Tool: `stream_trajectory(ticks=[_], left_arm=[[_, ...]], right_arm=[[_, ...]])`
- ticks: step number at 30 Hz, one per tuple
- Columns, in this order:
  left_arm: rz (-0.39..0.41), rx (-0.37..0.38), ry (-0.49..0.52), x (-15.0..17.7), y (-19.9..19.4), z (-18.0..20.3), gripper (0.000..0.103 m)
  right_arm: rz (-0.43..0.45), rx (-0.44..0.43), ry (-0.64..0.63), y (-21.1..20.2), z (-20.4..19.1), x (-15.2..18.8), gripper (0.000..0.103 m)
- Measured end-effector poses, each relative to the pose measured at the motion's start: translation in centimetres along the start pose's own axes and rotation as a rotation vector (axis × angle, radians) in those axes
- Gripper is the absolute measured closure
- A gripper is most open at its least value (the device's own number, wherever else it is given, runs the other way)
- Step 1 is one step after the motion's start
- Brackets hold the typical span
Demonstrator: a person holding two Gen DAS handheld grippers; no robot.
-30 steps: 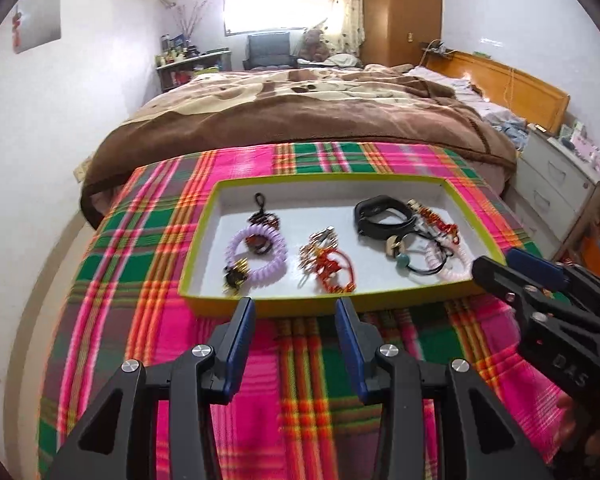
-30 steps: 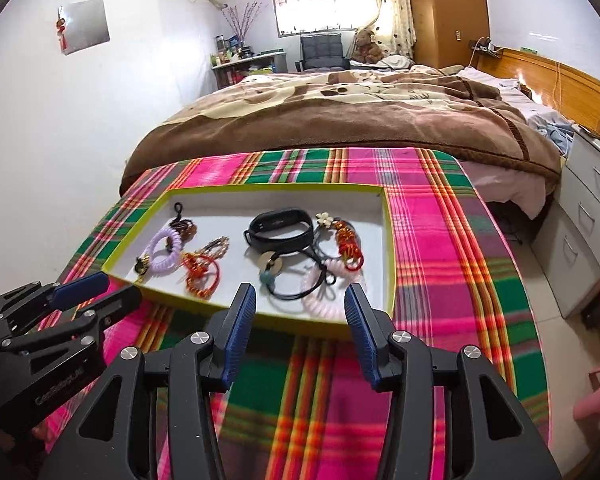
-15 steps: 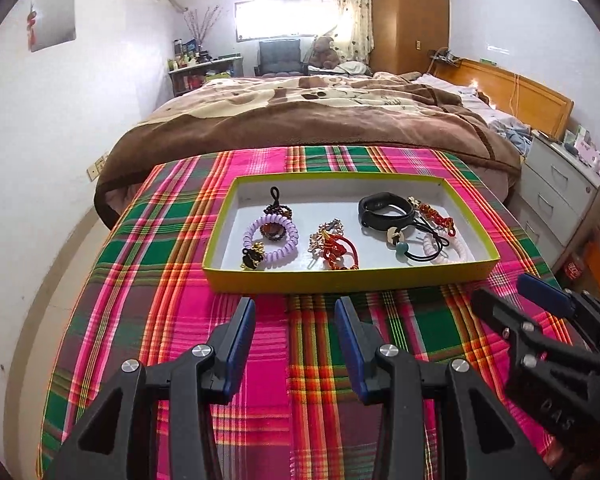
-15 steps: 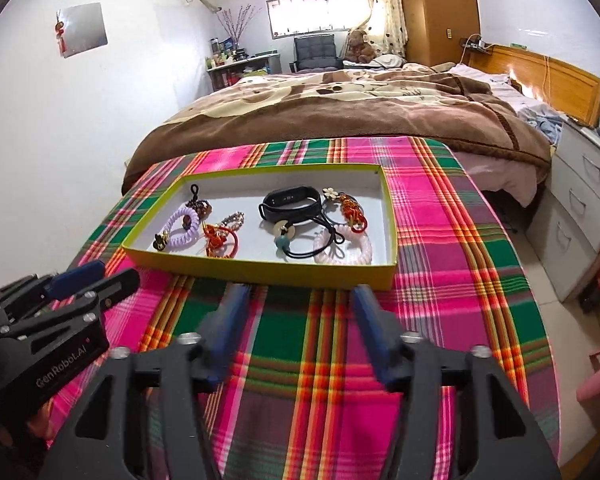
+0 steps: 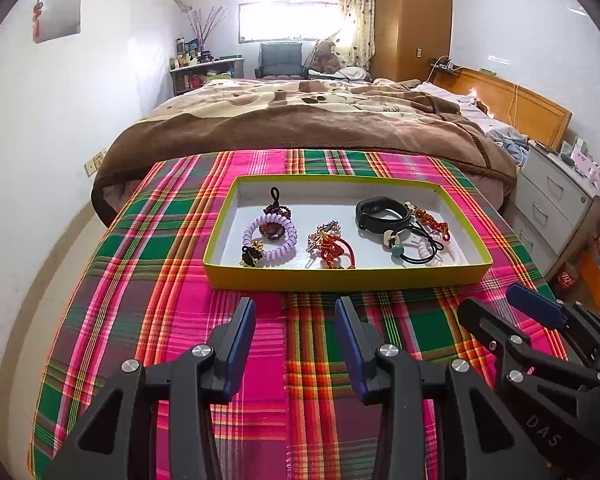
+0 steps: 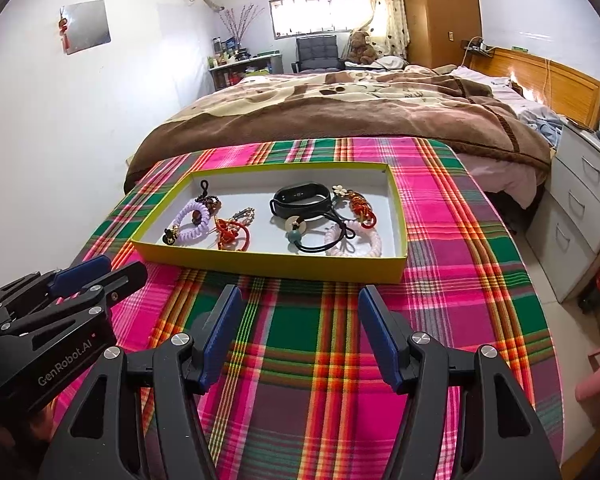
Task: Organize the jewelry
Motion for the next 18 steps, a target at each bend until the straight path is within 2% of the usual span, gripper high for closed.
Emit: stream_trajectory(ticks=[18], left_arm=[[0.000,0.002,-0.002,0.09,-0.15,-0.10,0.062]], right_arm=[[-0.013,-0.002,-0.003,0.06,-0.52,0.22,0.042]])
Point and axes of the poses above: each gripper's, at about its wrist camera, not at the fingertips, and y roughly the way its jaws point, z to its right, x to its underside, the point moved 5 cm from there along y, roughly the way its jaws point, and after that the axes turned 5 degrees about -x, right-handed, at the moved point
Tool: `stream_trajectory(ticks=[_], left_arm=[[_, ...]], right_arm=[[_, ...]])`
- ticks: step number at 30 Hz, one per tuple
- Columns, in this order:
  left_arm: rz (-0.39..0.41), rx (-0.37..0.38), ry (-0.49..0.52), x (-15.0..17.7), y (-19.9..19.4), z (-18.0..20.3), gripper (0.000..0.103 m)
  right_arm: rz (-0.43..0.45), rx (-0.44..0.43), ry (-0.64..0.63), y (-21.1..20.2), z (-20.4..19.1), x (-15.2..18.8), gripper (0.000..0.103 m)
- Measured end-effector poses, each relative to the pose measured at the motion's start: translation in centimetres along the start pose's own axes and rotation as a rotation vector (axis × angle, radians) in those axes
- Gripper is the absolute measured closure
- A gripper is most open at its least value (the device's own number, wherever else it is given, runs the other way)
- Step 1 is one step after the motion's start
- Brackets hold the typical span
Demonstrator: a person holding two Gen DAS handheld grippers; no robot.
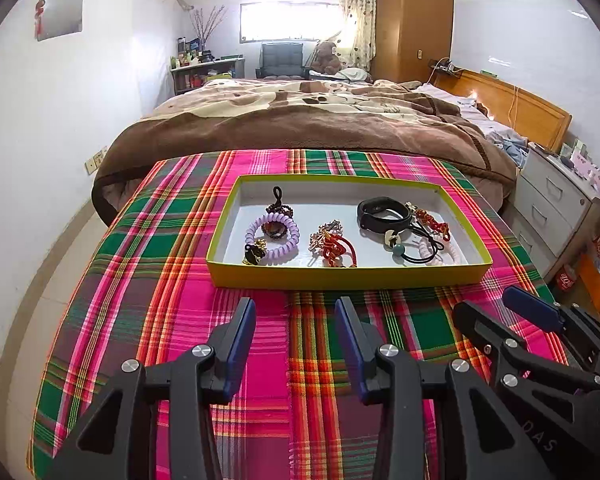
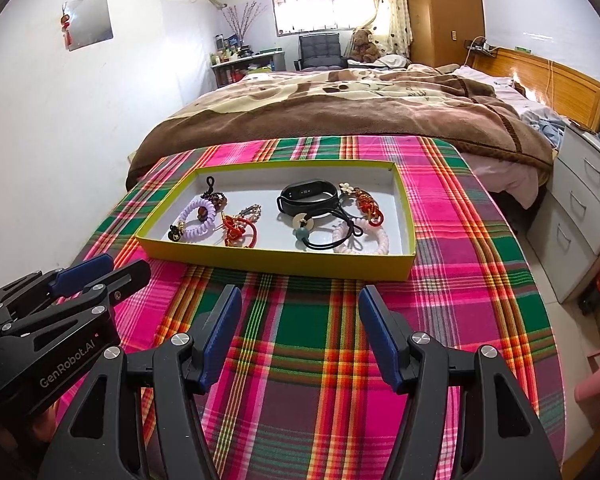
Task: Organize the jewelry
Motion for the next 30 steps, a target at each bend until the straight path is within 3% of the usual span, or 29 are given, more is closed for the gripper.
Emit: stream_trajectory(ticks=[30], left_arm=[[-0.004,0.001,0.007,0.16,-0.27,0.18,0.062]], right_arm=[[-0.004,-0.001,-0.002,0.05,-0.16,-0.01,0.042]])
Point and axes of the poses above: each gripper's, at about its wrist camera, not at the fingertips, and y roughly the way its jaws point, z to its right, x to its underside, the point moved 5 cm from there along y, roughly the way its jaws point, and after that the axes turned 5 degrees about -x, right-handed, at the moved point
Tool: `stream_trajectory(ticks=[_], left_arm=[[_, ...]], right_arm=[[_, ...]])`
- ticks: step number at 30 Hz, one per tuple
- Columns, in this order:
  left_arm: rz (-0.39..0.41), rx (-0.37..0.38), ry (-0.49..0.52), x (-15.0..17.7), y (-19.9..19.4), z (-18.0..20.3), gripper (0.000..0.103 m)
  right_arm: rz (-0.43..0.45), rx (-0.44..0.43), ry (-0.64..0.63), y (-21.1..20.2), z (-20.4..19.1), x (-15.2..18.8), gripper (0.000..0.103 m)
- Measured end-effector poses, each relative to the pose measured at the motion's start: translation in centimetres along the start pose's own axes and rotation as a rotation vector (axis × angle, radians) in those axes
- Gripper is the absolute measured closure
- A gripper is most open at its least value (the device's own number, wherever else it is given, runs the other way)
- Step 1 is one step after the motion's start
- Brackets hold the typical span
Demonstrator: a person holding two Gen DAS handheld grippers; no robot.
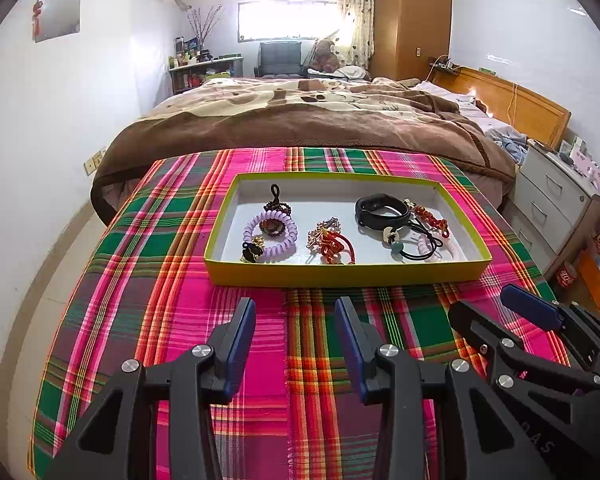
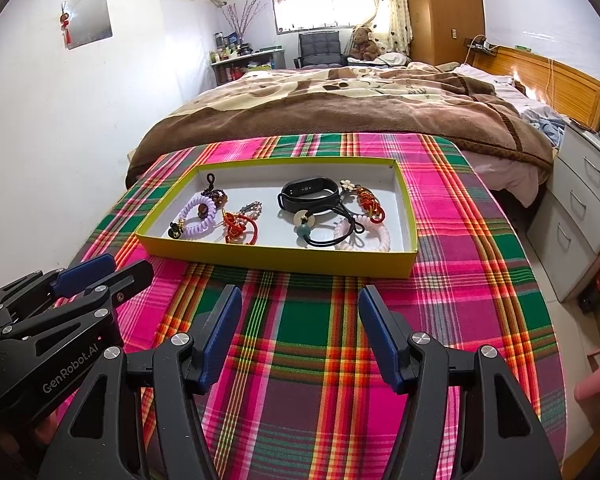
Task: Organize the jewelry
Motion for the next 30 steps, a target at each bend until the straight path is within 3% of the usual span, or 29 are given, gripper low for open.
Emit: stream_trajectory(ticks=[30], left_arm=[[-0.012,-0.001,0.003,0.27,0.18,-0.07,0.062]], right_arm=[[-0.007,0.002,0.001,0.06,0.02,0.22,0.042]])
Point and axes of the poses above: each gripper's, at about its wrist camera, not at the fingertips, and y roughly the way its jaws point, z to its right, x to its underside, the point moved 5 cm from there along y, roughly the way its jaws point, and after that the axes turned 5 degrees about -x, right-handed, at the moved point
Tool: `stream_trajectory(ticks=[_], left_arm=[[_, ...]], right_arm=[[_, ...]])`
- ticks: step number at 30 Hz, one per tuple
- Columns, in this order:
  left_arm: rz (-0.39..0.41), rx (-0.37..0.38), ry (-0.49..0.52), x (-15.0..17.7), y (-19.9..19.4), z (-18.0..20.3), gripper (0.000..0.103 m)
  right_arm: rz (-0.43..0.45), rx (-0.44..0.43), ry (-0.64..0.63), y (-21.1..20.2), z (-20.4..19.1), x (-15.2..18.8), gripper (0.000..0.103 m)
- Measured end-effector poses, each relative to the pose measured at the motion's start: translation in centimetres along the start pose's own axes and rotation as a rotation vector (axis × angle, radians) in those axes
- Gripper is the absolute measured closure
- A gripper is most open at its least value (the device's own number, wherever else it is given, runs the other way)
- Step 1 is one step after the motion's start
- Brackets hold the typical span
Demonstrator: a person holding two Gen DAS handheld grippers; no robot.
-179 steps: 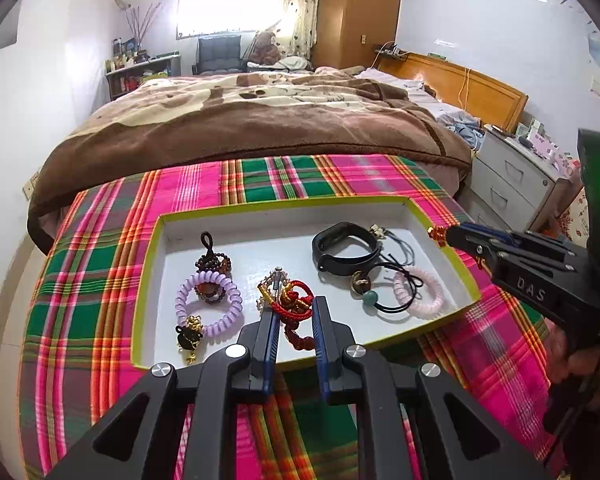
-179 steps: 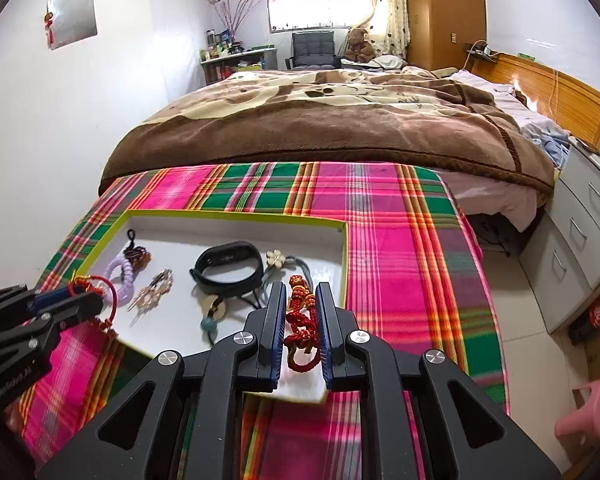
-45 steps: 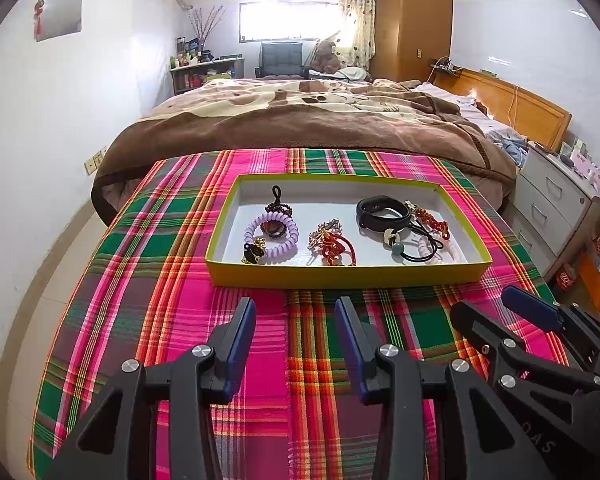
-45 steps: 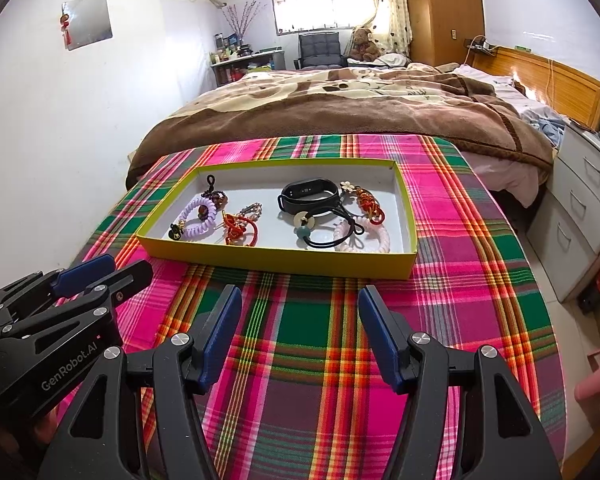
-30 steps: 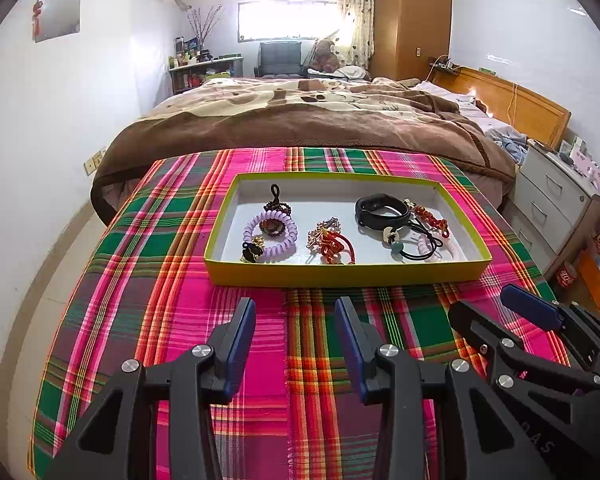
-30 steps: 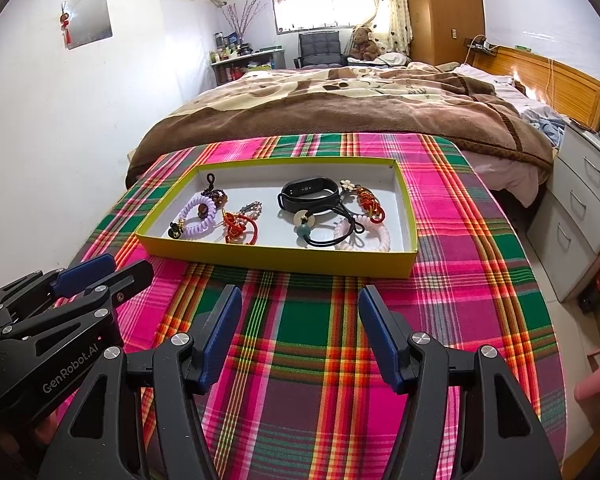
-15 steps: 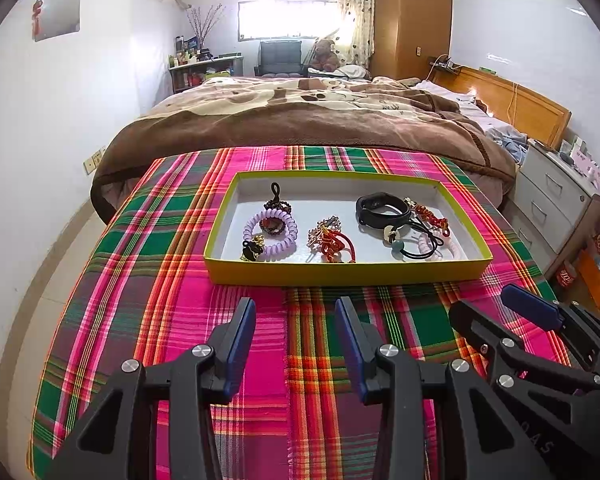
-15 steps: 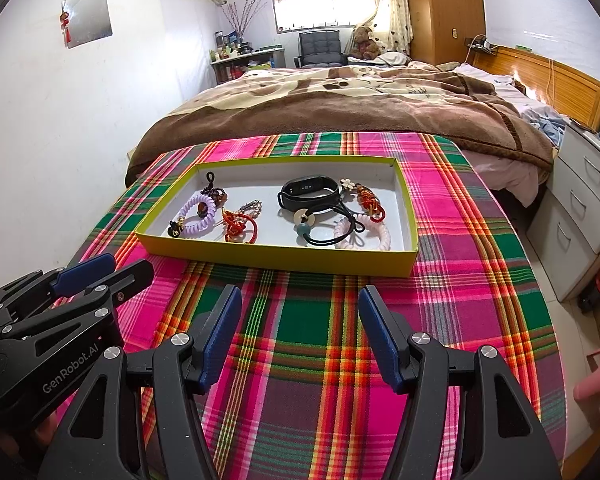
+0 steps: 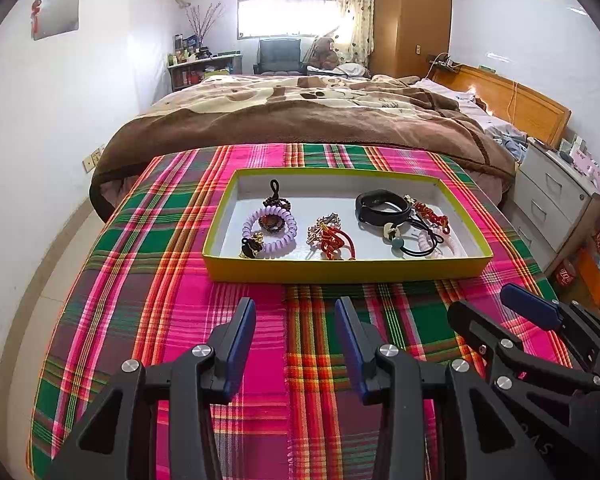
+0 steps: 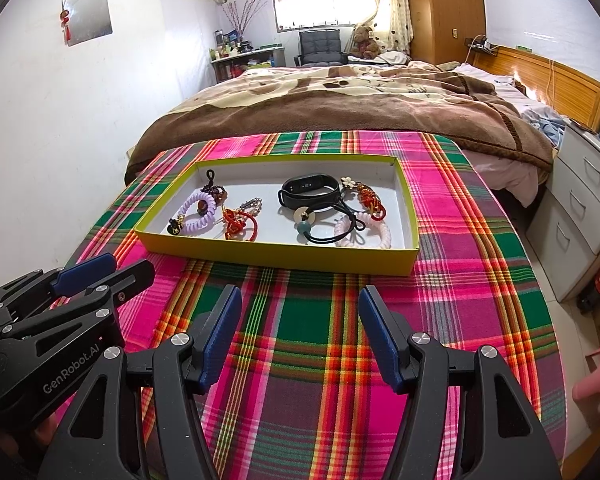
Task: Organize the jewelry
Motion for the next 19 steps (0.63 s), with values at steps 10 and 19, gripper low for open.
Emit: stream_trajectory(ticks=[10,19], left_arm=[[-0.004,-0.001,0.002,-0.01,0.19,0.08,0.062],[-0.001,0.002,0.003,-0.01,0.18,0.13,0.062]], right_arm=[[-0.003,0.001,-0.001,-0.04,0.00,0.18,0.042],[-0.003,0.003,-0.004,-0.16,-0.01,0.27,0.042]])
Point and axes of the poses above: each gripper's, at about its wrist camera, not at the fingertips, and y roughly the way its jaws point, z to its right, x to its underside, the point moved 5 cm from there along y, roughly the way its jaws point, and after that the axes turned 5 degrees about -x, right-handed, at the moved point
